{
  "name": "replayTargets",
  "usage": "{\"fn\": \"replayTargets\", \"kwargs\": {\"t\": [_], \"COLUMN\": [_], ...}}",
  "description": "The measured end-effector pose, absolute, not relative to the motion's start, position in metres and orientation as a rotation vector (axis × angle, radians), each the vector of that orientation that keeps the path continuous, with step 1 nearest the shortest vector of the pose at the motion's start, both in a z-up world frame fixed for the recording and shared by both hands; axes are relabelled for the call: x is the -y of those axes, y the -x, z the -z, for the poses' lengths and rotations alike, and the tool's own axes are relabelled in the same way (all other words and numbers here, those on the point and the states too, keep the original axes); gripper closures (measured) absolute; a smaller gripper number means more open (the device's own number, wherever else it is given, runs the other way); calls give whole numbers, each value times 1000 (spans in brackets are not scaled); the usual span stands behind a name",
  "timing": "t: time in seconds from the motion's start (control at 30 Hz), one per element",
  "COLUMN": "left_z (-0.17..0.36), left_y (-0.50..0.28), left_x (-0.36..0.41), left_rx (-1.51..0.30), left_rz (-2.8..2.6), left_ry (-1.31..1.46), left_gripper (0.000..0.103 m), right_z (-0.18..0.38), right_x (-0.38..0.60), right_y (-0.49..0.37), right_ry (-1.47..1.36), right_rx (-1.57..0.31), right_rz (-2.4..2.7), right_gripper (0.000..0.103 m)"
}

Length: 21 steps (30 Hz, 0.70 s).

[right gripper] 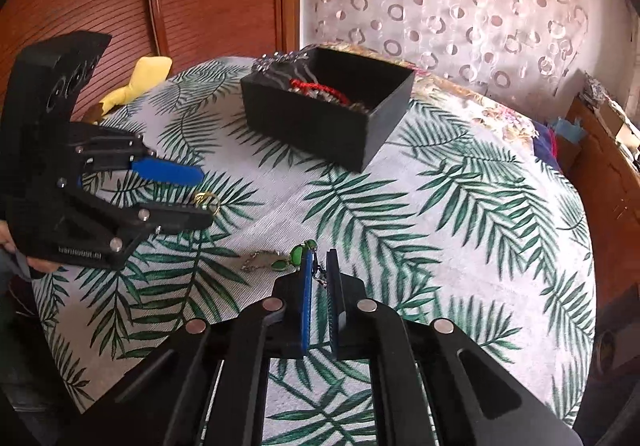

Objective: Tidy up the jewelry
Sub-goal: 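Grasp the gold ring with the left tool while the right grasps the green bracelet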

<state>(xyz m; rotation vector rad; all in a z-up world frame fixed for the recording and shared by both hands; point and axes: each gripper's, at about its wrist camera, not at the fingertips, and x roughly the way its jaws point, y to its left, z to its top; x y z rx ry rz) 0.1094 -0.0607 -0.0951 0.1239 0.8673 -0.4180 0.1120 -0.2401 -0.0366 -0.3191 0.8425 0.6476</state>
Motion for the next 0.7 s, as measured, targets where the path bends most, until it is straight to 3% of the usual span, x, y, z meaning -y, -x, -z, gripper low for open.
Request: {"fn": "replayTargets", "kwargs": {"t": [0.13,0.23,0.7], "left_z": [96,95,56], "left_y": [-109,-110,-121], "left_x": [67,68,55], "left_rx": [-861,-855,-755], "left_rz": [413,404,375], "left_ry": [-156,-167,-99], "left_gripper": [69,82,82], "right_z": [21,8,-39], "right_x": [244,245,233], "right_y": [-113,-114,-135], "right_ry": [298,288,275], "right_rx": [-795,-765,-653], "right_rz": [-648,-655,-665], "right_gripper": [95,95,95]}}
